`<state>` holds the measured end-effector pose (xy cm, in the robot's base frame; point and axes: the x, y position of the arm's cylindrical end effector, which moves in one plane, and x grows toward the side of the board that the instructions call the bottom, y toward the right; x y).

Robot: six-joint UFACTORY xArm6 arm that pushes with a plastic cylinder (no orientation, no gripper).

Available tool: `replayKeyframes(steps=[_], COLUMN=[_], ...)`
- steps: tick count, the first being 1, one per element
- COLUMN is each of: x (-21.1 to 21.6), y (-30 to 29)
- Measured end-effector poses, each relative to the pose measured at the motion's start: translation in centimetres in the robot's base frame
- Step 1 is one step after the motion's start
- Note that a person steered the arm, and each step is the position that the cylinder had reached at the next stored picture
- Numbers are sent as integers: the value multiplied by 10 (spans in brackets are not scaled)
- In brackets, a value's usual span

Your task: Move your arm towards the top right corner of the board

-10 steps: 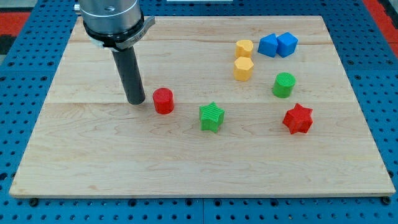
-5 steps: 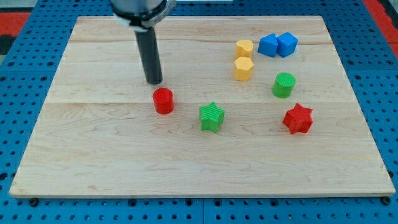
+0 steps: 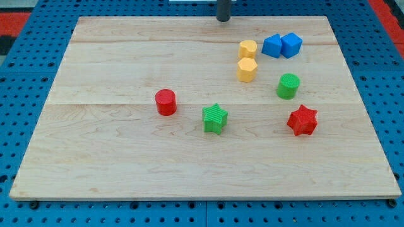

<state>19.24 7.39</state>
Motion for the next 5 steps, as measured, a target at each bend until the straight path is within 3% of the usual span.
replayKeyframes(steps=[1, 3, 5], x=[1, 16, 134], y=[35, 170, 235])
